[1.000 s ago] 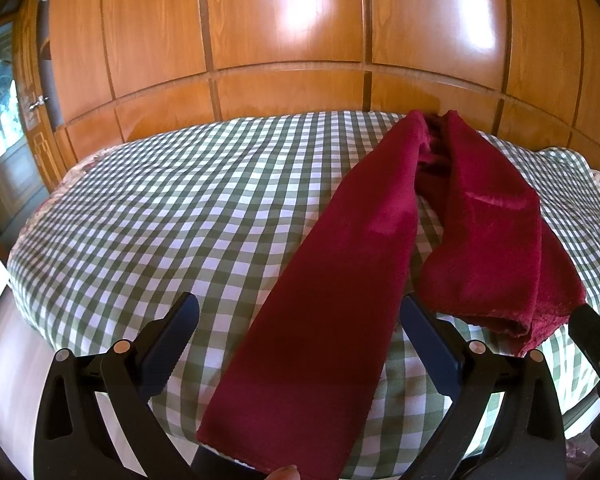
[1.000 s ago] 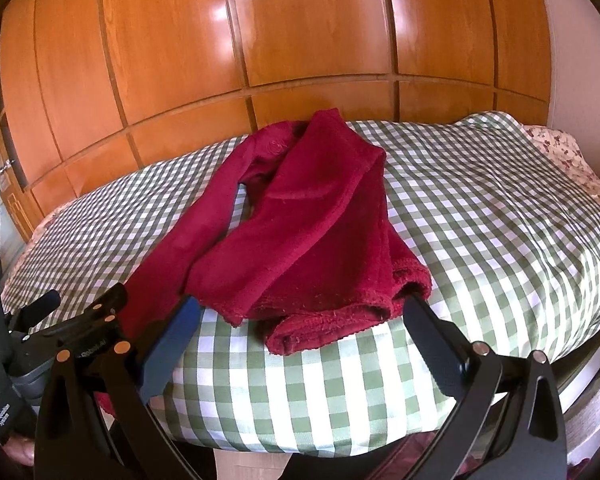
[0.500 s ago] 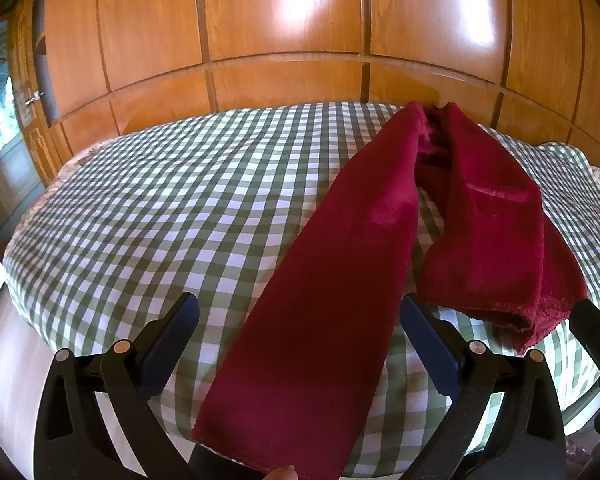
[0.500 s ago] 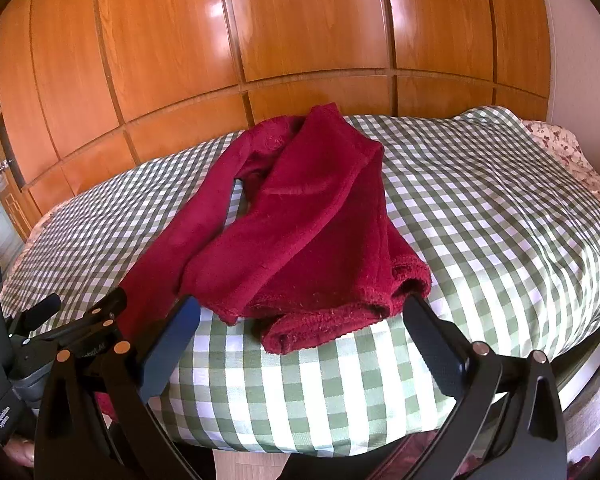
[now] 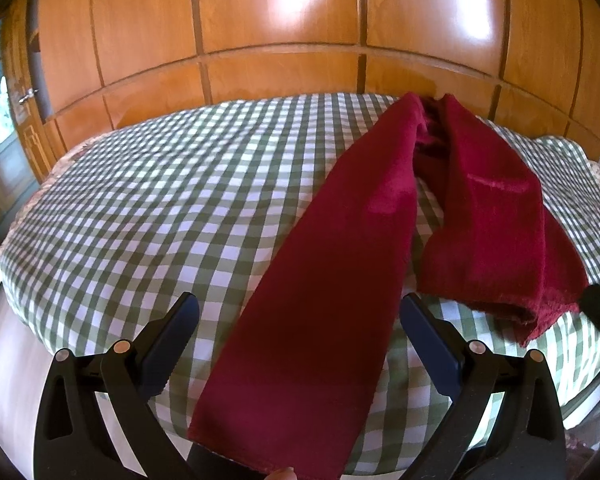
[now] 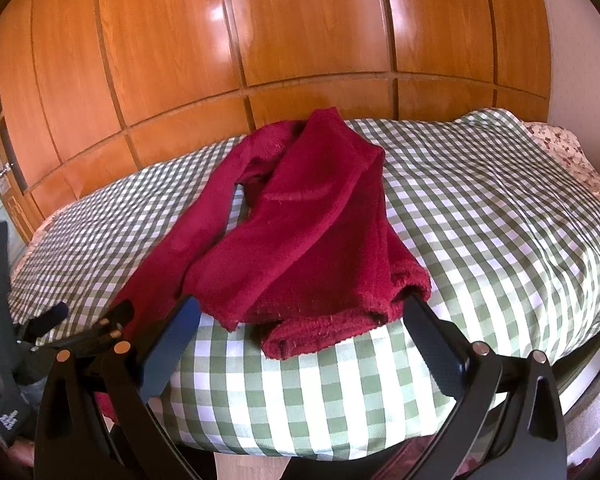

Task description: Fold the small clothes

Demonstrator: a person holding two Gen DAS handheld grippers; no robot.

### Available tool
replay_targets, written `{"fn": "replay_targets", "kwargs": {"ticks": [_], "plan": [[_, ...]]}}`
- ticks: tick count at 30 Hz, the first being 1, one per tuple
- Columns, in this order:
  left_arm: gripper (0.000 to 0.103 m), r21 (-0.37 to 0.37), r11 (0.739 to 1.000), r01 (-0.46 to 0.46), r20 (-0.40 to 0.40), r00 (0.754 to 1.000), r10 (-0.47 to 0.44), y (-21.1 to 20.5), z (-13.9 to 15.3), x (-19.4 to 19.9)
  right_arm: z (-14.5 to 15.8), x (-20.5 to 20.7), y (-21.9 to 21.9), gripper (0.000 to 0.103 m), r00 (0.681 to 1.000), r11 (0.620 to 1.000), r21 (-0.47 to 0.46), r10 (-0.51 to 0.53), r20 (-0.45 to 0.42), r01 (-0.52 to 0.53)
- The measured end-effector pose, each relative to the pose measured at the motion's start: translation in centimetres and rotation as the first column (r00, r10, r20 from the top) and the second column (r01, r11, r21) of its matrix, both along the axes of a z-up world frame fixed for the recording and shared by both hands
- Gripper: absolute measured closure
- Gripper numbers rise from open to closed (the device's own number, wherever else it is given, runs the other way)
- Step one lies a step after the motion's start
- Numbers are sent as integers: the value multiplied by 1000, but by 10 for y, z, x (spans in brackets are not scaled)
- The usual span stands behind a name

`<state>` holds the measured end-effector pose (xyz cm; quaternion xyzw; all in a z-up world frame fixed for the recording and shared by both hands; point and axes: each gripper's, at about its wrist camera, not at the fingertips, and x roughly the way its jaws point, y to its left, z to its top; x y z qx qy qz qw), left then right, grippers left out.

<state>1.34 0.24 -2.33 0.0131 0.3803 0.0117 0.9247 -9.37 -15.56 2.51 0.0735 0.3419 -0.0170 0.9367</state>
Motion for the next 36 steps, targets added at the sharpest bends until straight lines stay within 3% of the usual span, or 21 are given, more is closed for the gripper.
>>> {"fn": "replay_targets", "kwargs": {"ticks": [3,10,13,16,18,19,20,22,25,26,31,36], "plan": [[3,0,1000,-5,-31,1000,5,4,-5,4,5,2,-1,2,999,999,-2,33,25,-33],[3,-65,997,29,-65,997,-33,19,-13,8,11,36,-10,35,998,998,29,58,12,-58],[3,-71,995,67,-74,995,-72,16,-16,8,0,62,-13,50,994,991,110,89,-70,-81],[5,-56,994,92,-93,991,-97,11,-23,10,-19,87,-10,51,980,987,145,90,-178,-64],[14,-57,993,101,-108,988,-106,9,-28,12,-34,100,-7,55,965,983,175,100,-241,-59],[16,-62,992,108,-125,985,-115,9,-33,14,-39,104,-4,62,962,983,173,101,-252,-58],[17,-70,992,105,-129,985,-113,7,-33,13,-39,106,0,77,964,985,156,106,-246,-69],[38,-80,992,97,-125,986,-107,11,-32,14,-32,109,7,96,968,986,118,137,-211,-114],[73,-141,983,117,-128,983,-135,20,-28,18,-10,108,1,96,978,985,95,154,-139,-141],[78,-173,977,122,-128,981,-146,24,-26,20,-4,110,-5,96,982,987,78,149,-118,-141],[86,-225,966,127,-119,981,-156,38,-15,32,31,113,-57,96,999,999,-2,41,-18,-41],[87,-236,970,51,-74,995,-70,72,10,64,45,129,-138,96,988,983,-93,-156,14,157]]}}
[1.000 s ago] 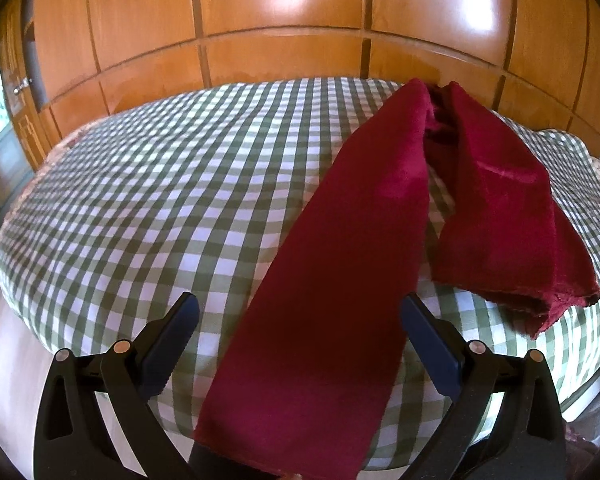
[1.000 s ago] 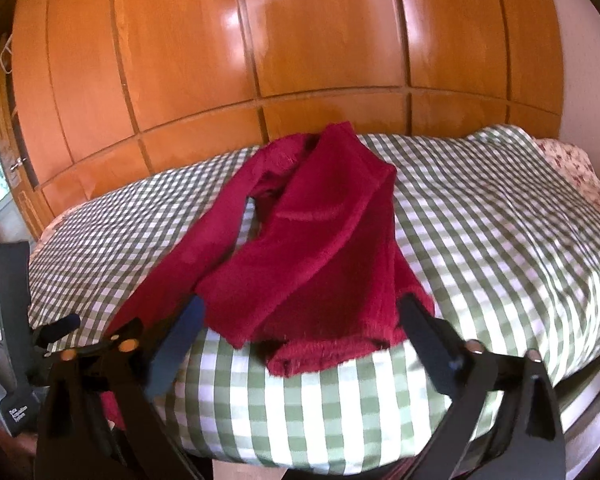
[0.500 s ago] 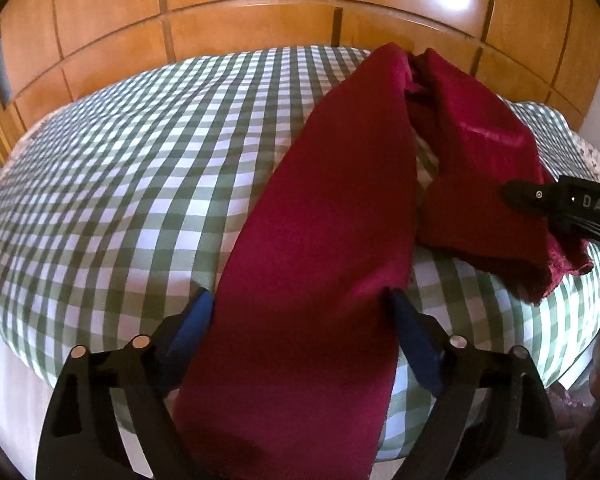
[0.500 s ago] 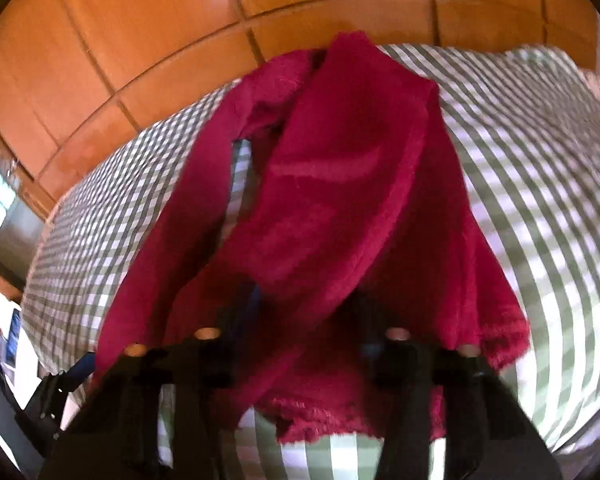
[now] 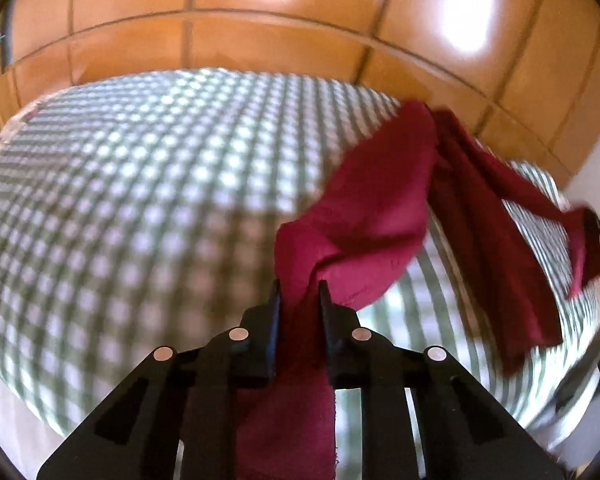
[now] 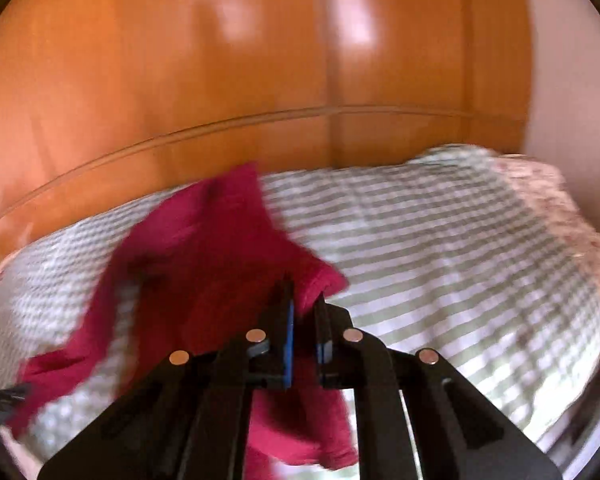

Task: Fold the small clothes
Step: 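Grasp the sweater hem with the right tool while the left tool grasps the sleeve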

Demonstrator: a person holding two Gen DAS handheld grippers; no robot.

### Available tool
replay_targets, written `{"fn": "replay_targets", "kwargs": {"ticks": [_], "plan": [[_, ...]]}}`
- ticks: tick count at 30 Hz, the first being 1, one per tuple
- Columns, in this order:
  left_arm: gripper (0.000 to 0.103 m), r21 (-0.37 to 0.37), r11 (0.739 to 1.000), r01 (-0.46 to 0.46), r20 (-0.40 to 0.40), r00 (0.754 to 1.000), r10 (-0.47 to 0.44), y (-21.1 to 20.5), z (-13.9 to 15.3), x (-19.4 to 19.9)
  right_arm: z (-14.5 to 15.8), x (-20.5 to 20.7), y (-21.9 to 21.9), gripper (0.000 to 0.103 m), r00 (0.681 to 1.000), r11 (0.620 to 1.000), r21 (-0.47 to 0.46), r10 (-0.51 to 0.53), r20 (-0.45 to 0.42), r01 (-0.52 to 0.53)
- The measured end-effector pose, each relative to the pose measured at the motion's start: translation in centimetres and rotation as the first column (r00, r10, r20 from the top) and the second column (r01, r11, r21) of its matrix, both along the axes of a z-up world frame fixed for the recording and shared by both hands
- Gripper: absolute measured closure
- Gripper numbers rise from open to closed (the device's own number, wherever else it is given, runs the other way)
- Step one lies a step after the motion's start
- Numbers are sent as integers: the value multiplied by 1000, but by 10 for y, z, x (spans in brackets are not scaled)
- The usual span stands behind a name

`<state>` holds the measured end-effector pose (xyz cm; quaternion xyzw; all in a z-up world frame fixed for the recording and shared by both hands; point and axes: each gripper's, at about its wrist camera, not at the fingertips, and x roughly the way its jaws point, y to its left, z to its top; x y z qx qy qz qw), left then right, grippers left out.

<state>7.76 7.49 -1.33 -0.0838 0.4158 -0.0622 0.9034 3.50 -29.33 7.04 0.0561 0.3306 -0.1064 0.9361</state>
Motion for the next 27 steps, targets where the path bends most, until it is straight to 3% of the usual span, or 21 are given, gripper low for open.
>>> {"fn": "replay_targets", "kwargs": {"ticks": [6,10,12,13,14,15,16,17,19,21,23,27], "plan": [[87,75,986,-149,48,988,145,47,23,56,-11,42,-110,96,962,959,-106,-268,-42,263],[87,95,968,-233,30,972,231,81,27,108,-25,75,-159,95,927,925,-153,-363,-91,347],[87,118,952,-283,28,959,282,89,29,131,-31,87,-172,87,917,919,-149,-382,-115,364],[86,121,949,-291,25,957,290,91,29,135,-34,92,-180,75,912,917,-134,-391,-121,375],[80,129,946,-297,14,955,298,93,29,144,-37,95,-184,47,912,917,-120,-393,-119,380],[74,145,935,-323,11,946,325,95,30,153,-38,95,-186,39,911,917,-103,-396,-117,386],[60,144,929,-342,19,939,343,96,32,155,-37,92,-188,38,911,917,-86,-398,-105,390],[46,138,926,-351,34,936,350,96,35,156,-35,88,-185,38,918,923,-71,-384,-97,379],[34,137,922,-361,71,932,354,94,42,152,-35,79,-167,39,949,956,-2,-290,-120,292],[31,131,920,-368,101,929,357,90,46,144,-35,64,-143,41,978,979,111,-157,-140,173],[31,108,932,-346,91,937,337,85,46,140,-39,51,-115,50,986,977,203,-31,-164,64],[31,83,960,-268,82,962,261,64,39,119,-52,26,-46,60,948,912,382,240,-207,-147]]}}
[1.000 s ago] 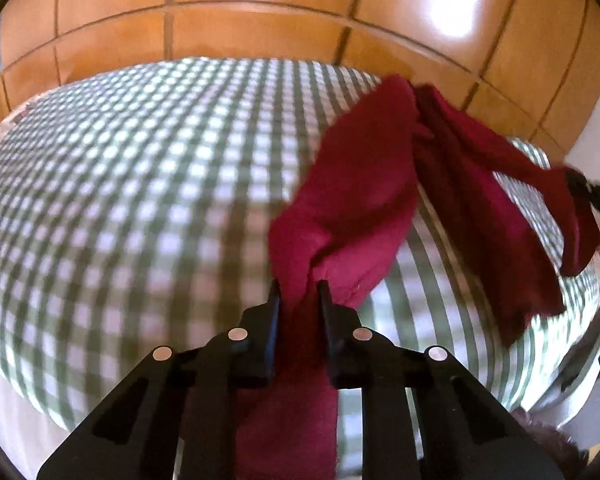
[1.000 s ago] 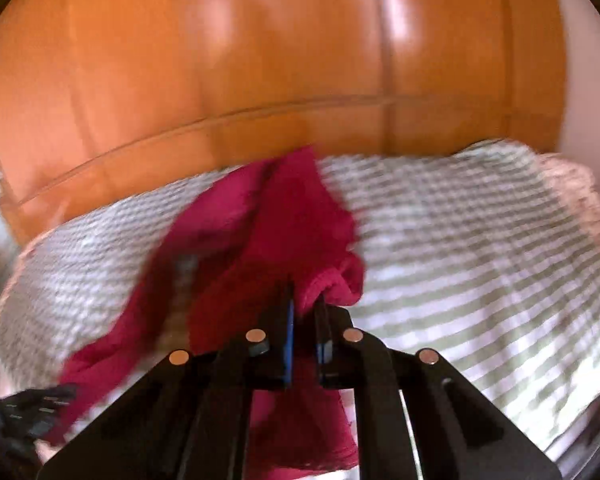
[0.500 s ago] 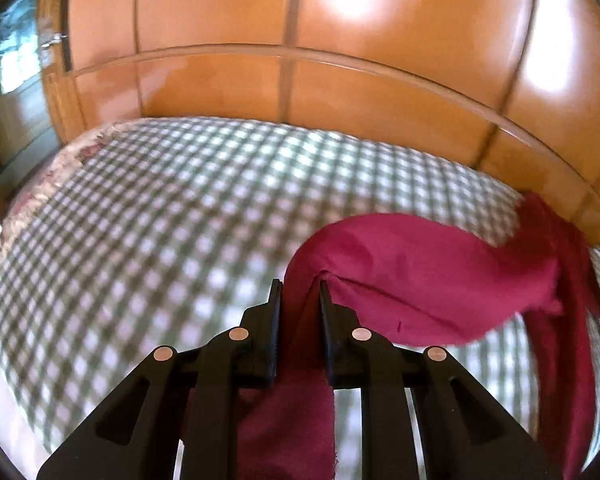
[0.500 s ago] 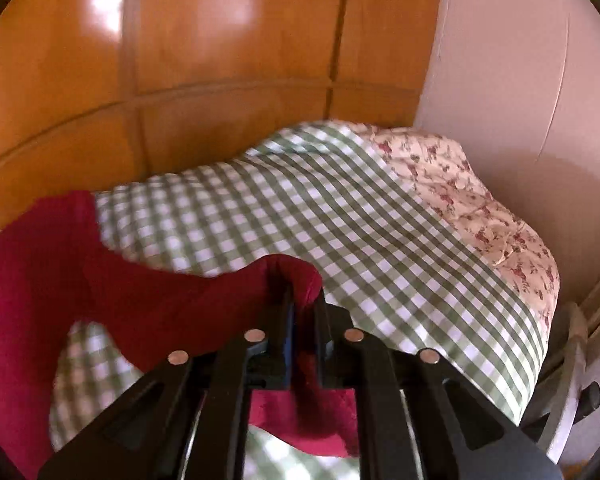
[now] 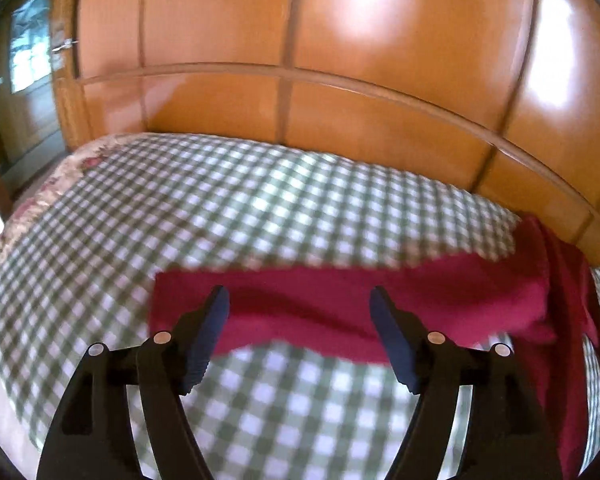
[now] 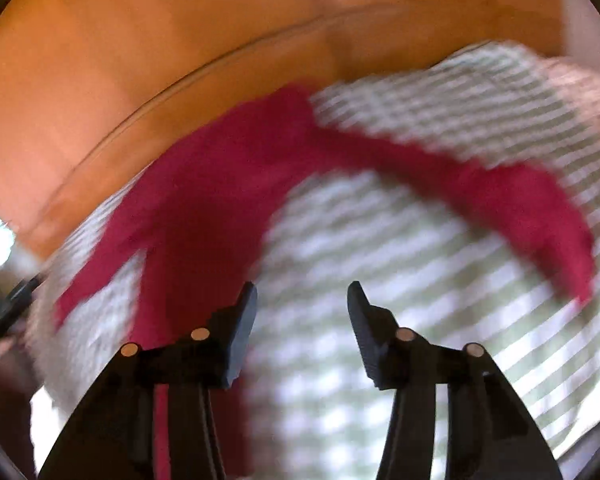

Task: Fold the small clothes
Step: 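Grasp the sweater hem with the right tool while the left tool grasps the sleeve, then lift the sweater with both tools and shake it out over the bed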

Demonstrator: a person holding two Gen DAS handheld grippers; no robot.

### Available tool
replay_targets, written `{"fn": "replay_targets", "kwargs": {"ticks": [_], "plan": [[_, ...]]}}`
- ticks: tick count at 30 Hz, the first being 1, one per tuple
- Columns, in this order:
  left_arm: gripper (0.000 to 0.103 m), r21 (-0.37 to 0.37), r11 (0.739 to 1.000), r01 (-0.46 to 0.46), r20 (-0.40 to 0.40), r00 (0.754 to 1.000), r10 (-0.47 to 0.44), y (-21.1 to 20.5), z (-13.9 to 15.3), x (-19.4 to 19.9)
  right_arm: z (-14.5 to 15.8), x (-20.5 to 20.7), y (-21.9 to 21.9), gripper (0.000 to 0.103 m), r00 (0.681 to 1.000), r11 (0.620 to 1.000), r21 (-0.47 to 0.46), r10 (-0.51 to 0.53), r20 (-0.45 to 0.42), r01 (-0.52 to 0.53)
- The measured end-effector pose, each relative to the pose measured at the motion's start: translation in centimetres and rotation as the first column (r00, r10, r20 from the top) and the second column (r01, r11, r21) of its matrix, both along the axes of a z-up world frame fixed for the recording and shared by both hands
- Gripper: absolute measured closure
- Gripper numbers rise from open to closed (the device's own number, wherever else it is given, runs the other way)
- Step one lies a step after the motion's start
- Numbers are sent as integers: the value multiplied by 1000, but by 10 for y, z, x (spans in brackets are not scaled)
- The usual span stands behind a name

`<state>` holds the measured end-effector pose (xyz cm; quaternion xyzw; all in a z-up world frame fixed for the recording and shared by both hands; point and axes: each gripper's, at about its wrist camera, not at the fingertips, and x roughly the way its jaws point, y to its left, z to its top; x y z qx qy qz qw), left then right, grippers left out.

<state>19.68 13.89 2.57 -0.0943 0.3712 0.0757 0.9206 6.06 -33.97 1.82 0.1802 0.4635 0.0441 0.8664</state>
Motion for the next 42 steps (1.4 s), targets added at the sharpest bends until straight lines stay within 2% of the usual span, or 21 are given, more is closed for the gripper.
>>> {"fn": "replay_targets", "kwargs": {"ticks": [4,6,8,9,12,14,15,17,18,19,20,22,26,28,30,31,32,33,36,39,42], "plan": [[31,-58,991,121,-8,993,-122,-26,-11,-25,-14,-13,58,63,987,987,71,149,-62,-144],[31,-68,982,177,-10,984,-178,-39,-15,-37,-20,-16,80,69,978,981,74,187,-94,-180],[31,-91,966,242,-4,970,-243,-53,-19,-51,-19,-18,89,94,975,980,39,198,-101,-195],[31,-108,956,272,-3,962,-274,-59,-22,-57,-15,-20,92,95,976,981,5,191,-100,-192],[31,-169,908,382,-22,920,-391,-79,-31,-73,11,-26,78,96,990,990,-28,138,-23,-139],[33,-218,864,453,-32,882,-471,-95,-37,-84,32,-32,58,96,996,994,-78,76,46,-72],[35,-248,832,496,-28,855,-518,-105,-39,-91,43,-37,43,96,996,993,-113,30,79,-20],[49,-291,786,546,-30,816,-578,-121,-46,-97,54,-40,19,96,992,972,-222,-50,118,75],[53,-310,767,562,-35,799,-600,-129,-50,-101,57,-41,6,96,988,951,-283,-89,127,122],[60,-345,736,583,-43,773,-633,-141,-56,-103,57,-40,-3,96,985,936,-317,-117,128,152],[65,-369,716,592,-50,757,-651,-150,-60,-104,55,-41,-16,96,982,922,-344,-145,124,179],[66,-428,675,601,-62,726,-685,-168,-70,-106,48,-38,-39,96,973,901,-368,-203,106,228],[66,-527,607,594,-72,681,-729,-197,-87,-108,34,-33,-63,96,962,892,-363,-260,78,270],[66,-566,604,560,-108,676,-729,-210,-99,-107,28,-26,-65,96,962,892,-363,-265,67,271],[69,-574,592,565,-116,660,-742,-223,-107,-110,24,-25,-64,96,964,892,-367,-260,63,264],[88,-569,591,572,-112,658,-744,-226,-105,-116,23,-25,-61,96,965,891,-372,-255,64,260],[99,-552,599,581,-112,660,-743,-228,-104,-117,25,-25,-59,96,966,892,-374,-248,66,255],[100,-544,602,585,-105,664,-741,-227,-101,-119,25,-25,-60,96,967,892,-377,-243,70,251],[100,-530,618,581,-53,705,-708,-209,-84,-114,39,-23,-61,96,972,896,-377,-216,92,235],[101,-487,654,578,18,756,-654,-172,-62,-111,58,-27,-56,96,974,910,-348,-193,121,224],[101,-419,709,567,46,793,-607,-128,-44,-117,74,-36,-42,96,980,944,-277,-145,140,179]]}}
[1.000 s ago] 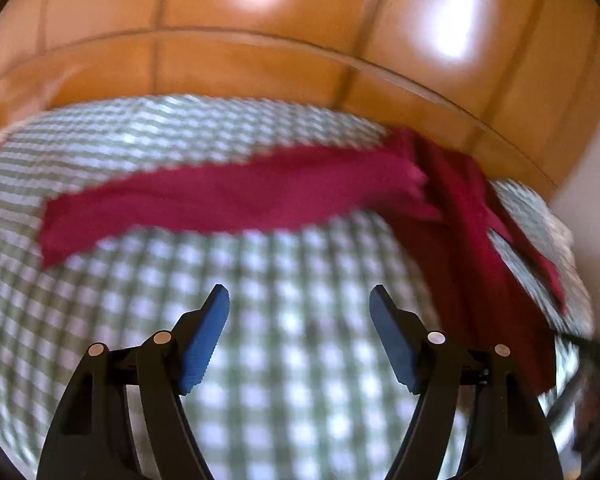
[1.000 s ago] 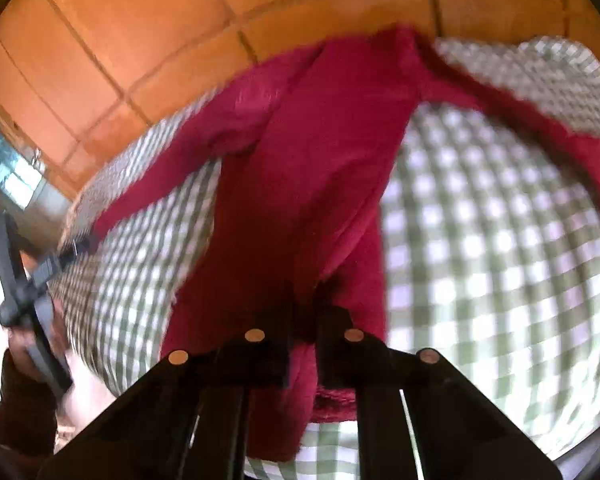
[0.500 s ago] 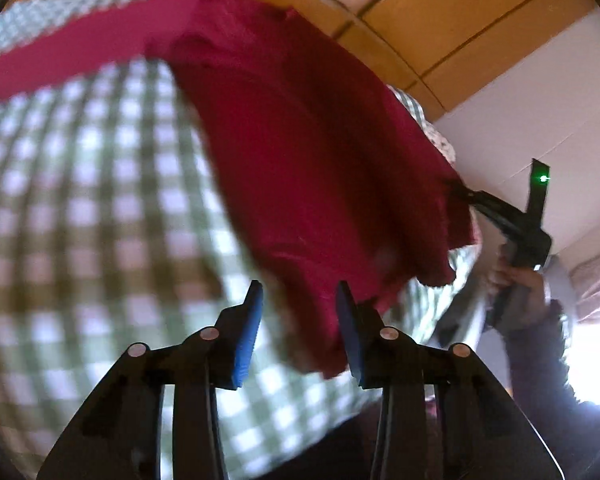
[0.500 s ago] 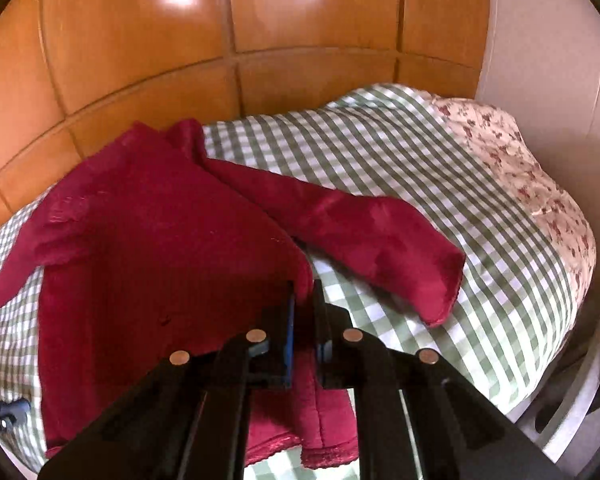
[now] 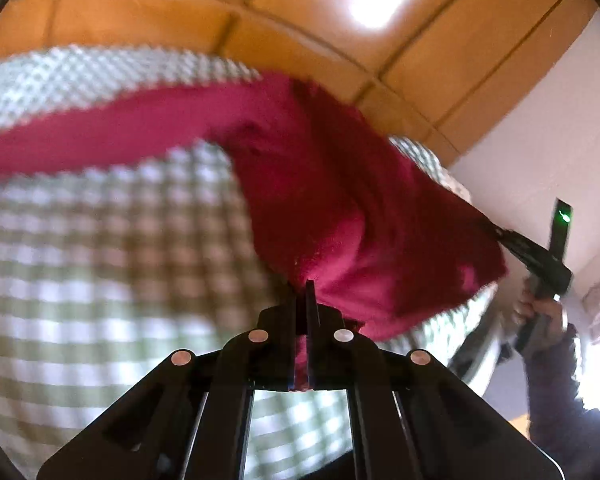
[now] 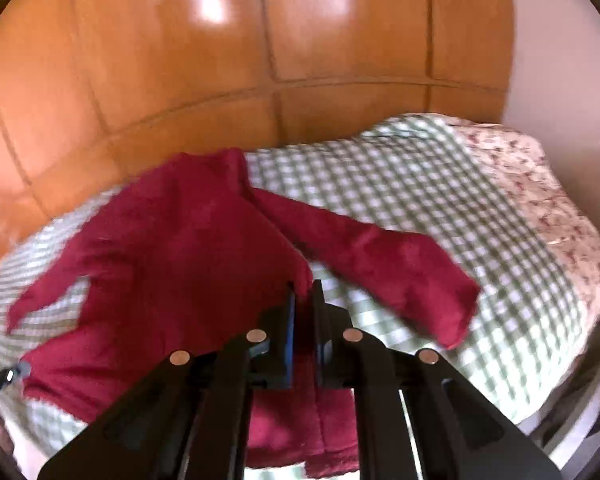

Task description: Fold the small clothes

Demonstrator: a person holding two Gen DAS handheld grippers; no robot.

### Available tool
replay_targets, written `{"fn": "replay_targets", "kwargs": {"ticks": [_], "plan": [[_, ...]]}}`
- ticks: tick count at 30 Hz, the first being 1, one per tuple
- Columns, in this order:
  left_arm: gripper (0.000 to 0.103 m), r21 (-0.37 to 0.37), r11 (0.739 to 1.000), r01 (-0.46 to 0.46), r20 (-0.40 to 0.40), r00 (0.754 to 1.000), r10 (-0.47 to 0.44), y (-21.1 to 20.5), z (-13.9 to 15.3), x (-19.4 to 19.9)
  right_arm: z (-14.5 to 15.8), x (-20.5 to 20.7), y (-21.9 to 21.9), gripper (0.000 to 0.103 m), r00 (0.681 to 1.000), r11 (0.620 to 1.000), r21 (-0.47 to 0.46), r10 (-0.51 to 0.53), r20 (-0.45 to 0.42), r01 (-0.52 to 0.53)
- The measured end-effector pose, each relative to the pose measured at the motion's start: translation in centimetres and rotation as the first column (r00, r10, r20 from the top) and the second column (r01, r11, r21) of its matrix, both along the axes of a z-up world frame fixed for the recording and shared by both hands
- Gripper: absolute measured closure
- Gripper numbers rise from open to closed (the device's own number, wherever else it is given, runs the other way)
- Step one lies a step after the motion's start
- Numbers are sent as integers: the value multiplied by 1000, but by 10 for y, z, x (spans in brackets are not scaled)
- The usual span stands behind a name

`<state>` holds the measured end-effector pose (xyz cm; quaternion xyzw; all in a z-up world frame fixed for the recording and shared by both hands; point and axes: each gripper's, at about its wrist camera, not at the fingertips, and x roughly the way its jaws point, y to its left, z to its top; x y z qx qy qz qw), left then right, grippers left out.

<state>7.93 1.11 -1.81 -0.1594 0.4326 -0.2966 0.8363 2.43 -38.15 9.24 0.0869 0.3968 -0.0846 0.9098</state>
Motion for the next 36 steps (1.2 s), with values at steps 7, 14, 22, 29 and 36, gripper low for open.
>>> {"fn": "replay_targets", "kwargs": {"ticks": [7,14,22,29,36], "plan": [[101,94,990,-107,-7,994,108,84,-9,-50,-33,-36,62,96,983,986,62,159,-94,-153],[101,123,977,-176,-147,970,193,108,-71,-91,-104,-72,87,96,946,987,20,159,-283,-160],[57,87,926,-367,-131,918,375,142,-58,-74,-76,-66,88,51,972,988,-18,145,-183,-150],[48,140,712,-688,-166,693,702,243,-60,-41,-72,-30,150,40,957,964,35,265,-116,-263],[36,148,590,-793,-185,564,805,313,-60,4,-92,-1,225,40,921,924,89,379,-93,-371]]}}
